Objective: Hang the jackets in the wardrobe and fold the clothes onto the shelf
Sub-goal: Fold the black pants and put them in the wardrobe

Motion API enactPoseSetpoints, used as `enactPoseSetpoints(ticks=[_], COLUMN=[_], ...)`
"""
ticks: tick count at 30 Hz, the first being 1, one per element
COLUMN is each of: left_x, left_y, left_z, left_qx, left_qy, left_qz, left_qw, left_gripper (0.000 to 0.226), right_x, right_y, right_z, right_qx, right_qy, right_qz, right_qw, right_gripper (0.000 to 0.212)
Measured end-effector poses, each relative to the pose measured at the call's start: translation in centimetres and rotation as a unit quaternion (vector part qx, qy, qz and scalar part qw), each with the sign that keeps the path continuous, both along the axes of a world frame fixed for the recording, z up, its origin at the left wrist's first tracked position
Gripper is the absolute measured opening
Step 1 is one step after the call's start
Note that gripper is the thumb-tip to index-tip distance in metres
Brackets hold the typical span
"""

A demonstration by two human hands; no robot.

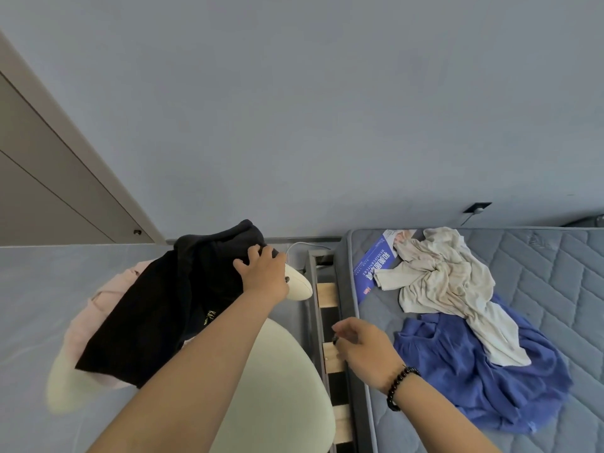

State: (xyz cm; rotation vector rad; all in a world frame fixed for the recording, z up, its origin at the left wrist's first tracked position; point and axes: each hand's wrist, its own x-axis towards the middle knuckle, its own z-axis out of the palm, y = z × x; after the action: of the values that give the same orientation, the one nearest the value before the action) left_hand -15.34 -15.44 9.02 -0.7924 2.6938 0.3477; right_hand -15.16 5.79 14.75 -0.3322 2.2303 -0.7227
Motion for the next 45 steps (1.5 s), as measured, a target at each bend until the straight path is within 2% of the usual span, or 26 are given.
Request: enactPoseSetpoints(ticks=[2, 5, 10, 13, 18, 20, 22, 24, 26, 29, 33, 37, 40, 42, 45], left_x=[0.5, 2.2, 6.4, 9.2, 13.9, 15.0, 15.9, 17.0, 18.2, 19.2, 19.8, 21.6, 24.3, 26.2, 28.1], left_y=[-0.6, -1.2, -0.3, 1.0, 5.4, 7.8, 9.7, 10.9, 11.9, 13.7, 16.0, 18.3, 20.1, 20.4, 20.1], left_z=[0.3, 1.1, 4.6, 8.1, 14.7, 17.4, 19.9, 21.7, 22.7, 22.3, 18.0, 9.9, 4.2, 0.8, -3.1], left_qx=[0.010, 0.055, 0.121, 0.170, 0.187, 0.191, 0.195, 0.212, 0.226, 0.177, 0.166, 0.183, 0.187, 0.147, 0.070], left_qy=[0.040, 0.162, 0.319, 0.391, 0.517, 0.539, 0.552, 0.561, 0.549, 0.505, 0.411, 0.369, 0.347, 0.343, 0.342], left_qz=[0.006, 0.078, 0.149, 0.172, 0.166, 0.150, 0.138, 0.133, 0.131, 0.126, 0.163, 0.236, 0.253, 0.262, 0.249], left_qw=[0.999, 0.982, 0.928, 0.888, 0.819, 0.806, 0.799, 0.789, 0.794, 0.835, 0.882, 0.881, 0.884, 0.890, 0.903], left_gripper=[0.043, 0.040, 0.041, 0.040, 0.041, 0.042, 0.042, 0.042, 0.044, 0.043, 0.041, 0.033, 0.034, 0.039, 0.039], right_x=[0.0, 0.5, 1.9, 2.5, 4.6, 5.6, 6.1, 6.0, 5.5, 5.4, 6.8, 8.0, 8.3, 7.7, 6.3], right_y=[-0.5, -0.6, 1.3, 2.0, 1.7, 1.5, 1.6, 2.1, 2.8, 3.3, 2.7, 2.4, 2.9, 3.7, 5.3], right_z=[0.5, 1.1, 2.1, 4.0, 8.8, 11.0, 12.8, 14.4, 15.9, 17.2, 15.8, 13.1, 11.2, 9.9, 6.7], right_qx=[-0.014, -0.029, -0.034, -0.057, -0.185, -0.209, -0.237, -0.260, -0.259, -0.255, -0.233, -0.216, -0.161, -0.097, -0.069], right_qy=[-0.003, 0.002, 0.017, 0.071, 0.192, 0.234, 0.284, 0.348, 0.397, 0.411, 0.359, 0.331, 0.362, 0.396, 0.402], right_qz=[0.008, 0.022, 0.062, 0.089, 0.165, 0.193, 0.200, 0.190, 0.185, 0.215, 0.239, 0.240, 0.328, 0.396, 0.421], right_qw=[1.000, 0.999, 0.997, 0.992, 0.950, 0.930, 0.907, 0.880, 0.861, 0.849, 0.872, 0.887, 0.858, 0.823, 0.810], right_gripper=[0.020, 0.017, 0.023, 0.037, 0.068, 0.078, 0.072, 0.051, 0.035, 0.028, 0.025, 0.018, 0.011, 0.017, 0.021])
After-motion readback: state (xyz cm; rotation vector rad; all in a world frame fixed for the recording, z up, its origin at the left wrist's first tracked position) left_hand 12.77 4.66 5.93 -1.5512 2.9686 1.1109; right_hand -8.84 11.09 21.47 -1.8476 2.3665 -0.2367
